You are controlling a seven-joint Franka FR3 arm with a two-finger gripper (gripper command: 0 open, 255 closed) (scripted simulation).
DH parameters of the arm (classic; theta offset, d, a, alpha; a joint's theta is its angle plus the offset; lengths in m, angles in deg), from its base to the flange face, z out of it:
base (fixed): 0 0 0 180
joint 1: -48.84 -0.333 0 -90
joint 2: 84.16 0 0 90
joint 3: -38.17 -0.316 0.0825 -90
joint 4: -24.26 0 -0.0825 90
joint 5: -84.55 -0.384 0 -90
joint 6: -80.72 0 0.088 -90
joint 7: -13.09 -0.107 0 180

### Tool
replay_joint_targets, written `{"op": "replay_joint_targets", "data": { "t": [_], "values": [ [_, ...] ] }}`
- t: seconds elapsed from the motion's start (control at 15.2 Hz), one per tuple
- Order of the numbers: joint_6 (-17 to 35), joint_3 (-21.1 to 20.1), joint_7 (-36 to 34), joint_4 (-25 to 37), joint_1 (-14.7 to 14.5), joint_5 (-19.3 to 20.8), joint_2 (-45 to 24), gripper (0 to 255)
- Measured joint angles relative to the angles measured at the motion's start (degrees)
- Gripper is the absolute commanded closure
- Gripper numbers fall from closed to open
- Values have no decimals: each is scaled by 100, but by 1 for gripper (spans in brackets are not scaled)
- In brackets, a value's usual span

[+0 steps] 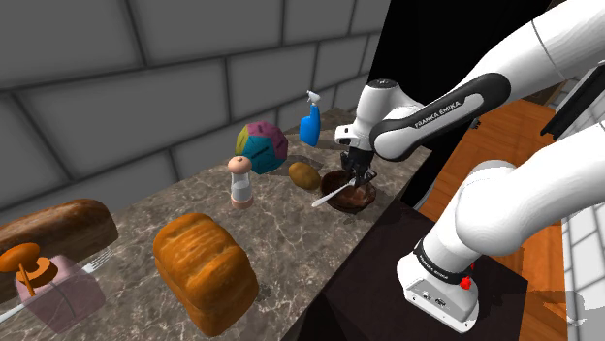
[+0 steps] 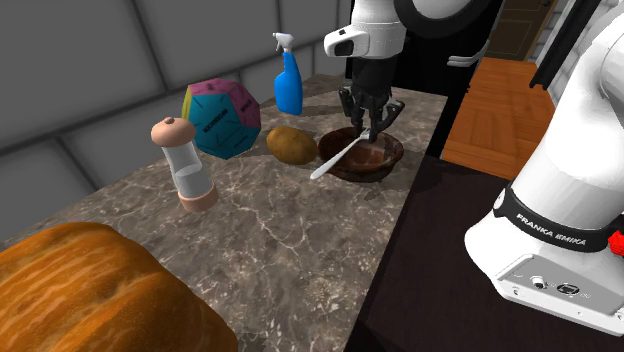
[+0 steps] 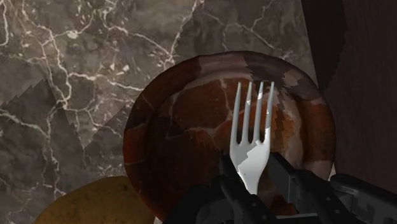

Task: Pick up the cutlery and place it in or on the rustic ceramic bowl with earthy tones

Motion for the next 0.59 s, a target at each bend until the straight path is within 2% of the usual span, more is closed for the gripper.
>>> {"op": "replay_joint_targets", "data": {
  "t": [0.13,0.2,0.59],
  "values": [
    [1,0,0,0,0,0,-1,255],
    [1,0,0,0,0,0,-1,0],
    [1,0,0,0,0,0,-1,0]
  ]
}}
